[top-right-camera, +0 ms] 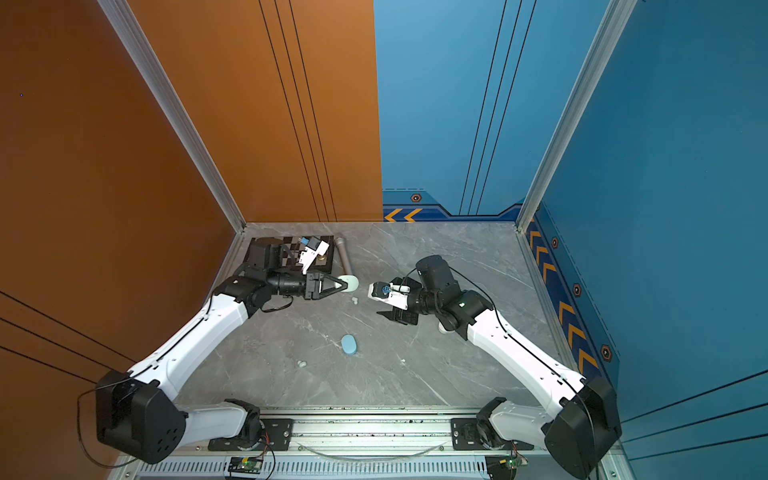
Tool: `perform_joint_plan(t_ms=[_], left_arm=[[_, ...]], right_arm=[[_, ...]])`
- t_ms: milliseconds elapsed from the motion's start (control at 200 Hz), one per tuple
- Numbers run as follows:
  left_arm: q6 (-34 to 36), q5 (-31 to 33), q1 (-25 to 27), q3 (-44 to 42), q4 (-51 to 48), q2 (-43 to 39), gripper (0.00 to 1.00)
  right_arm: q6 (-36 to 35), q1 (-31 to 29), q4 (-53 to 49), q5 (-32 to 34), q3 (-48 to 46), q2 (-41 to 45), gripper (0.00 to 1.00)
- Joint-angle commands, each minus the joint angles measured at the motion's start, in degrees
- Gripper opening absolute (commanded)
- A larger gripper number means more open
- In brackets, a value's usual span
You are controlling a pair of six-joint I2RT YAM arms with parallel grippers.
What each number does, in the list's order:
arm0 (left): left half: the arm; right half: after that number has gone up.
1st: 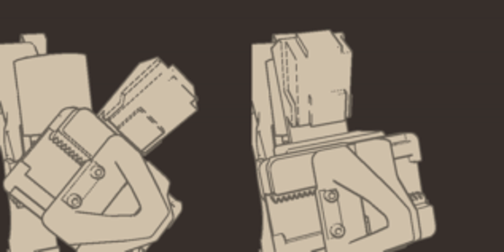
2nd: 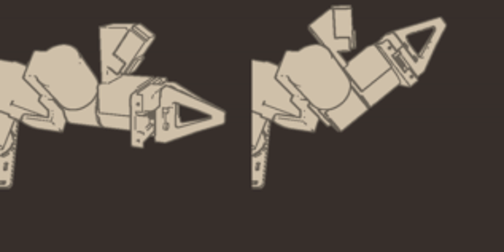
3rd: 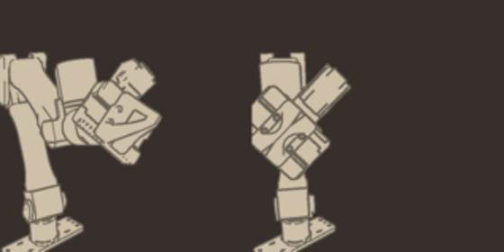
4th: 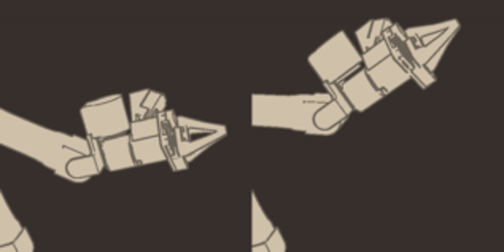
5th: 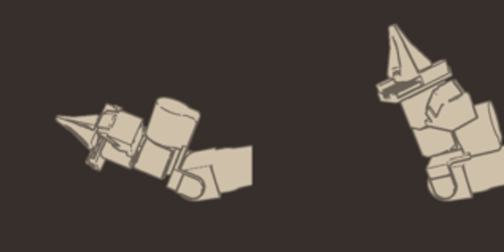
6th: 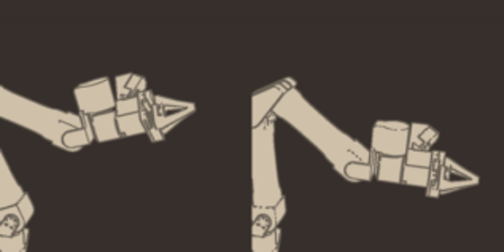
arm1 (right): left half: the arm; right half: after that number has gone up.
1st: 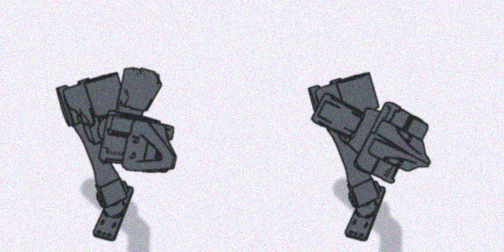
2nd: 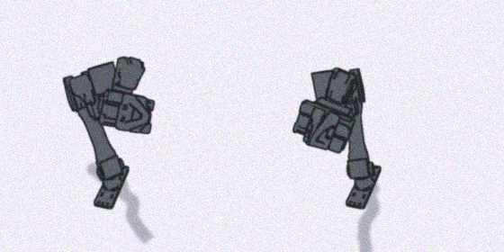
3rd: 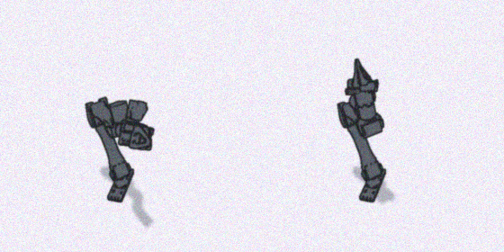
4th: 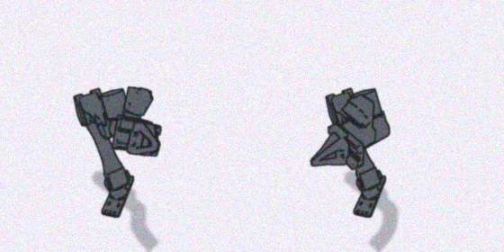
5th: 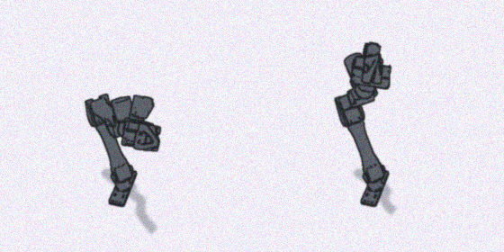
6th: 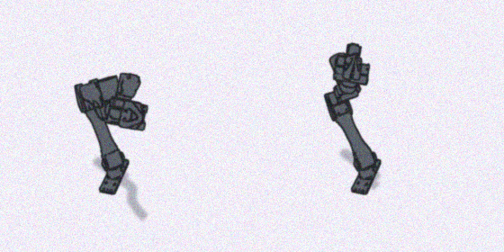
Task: Insert the wireless bluetooth earbuds into the charging case
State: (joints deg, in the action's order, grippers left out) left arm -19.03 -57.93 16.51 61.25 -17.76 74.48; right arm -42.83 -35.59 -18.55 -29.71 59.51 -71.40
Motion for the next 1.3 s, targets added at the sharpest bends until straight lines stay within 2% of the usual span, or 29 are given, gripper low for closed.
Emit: perform_joint_plan(t_ms=[0, 185, 430, 641, 811, 841, 1296], left_arm=[[-2.1, -5.0, 0.3, -0.5, -1.0, 0.5, 0.07], [-2.6, -5.6, 1.2, -0.3, -1.0, 1.8, 0.07], [-2.7, -5.4, 1.6, 0.5, -1.0, 3.6, 0.07], [-2.7, -5.4, 2.0, 1.2, -0.9, 4.4, 0.06], [-2.7, -5.4, 2.3, 1.4, -0.9, 4.8, 0.06], [-2.7, -5.6, 2.3, 1.6, -0.9, 4.9, 0.06], [-3.2, -6.1, 3.0, 1.3, -1.0, 4.5, 0.08]], right_arm=[[-0.8, -1.5, 4.8, 1.3, 2.9, -2.8, 0.63], [2.7, -2.7, 9.7, 2.6, 5.7, -6.8, 0.64], [2.8, -3.4, 10.3, 0.8, 8.7, -9.3, 0.63], [2.7, -4.2, 9.5, 0.9, 8.2, -9.0, 0.56], [2.4, -4.2, 9.5, 1.2, 8.1, -9.2, 0.44], [2.3, -5.9, 9.5, 1.2, 8.0, -9.1, 0.44], [0.1, -8.3, 10.0, 5.0, 7.1, -9.6, 0.42]])
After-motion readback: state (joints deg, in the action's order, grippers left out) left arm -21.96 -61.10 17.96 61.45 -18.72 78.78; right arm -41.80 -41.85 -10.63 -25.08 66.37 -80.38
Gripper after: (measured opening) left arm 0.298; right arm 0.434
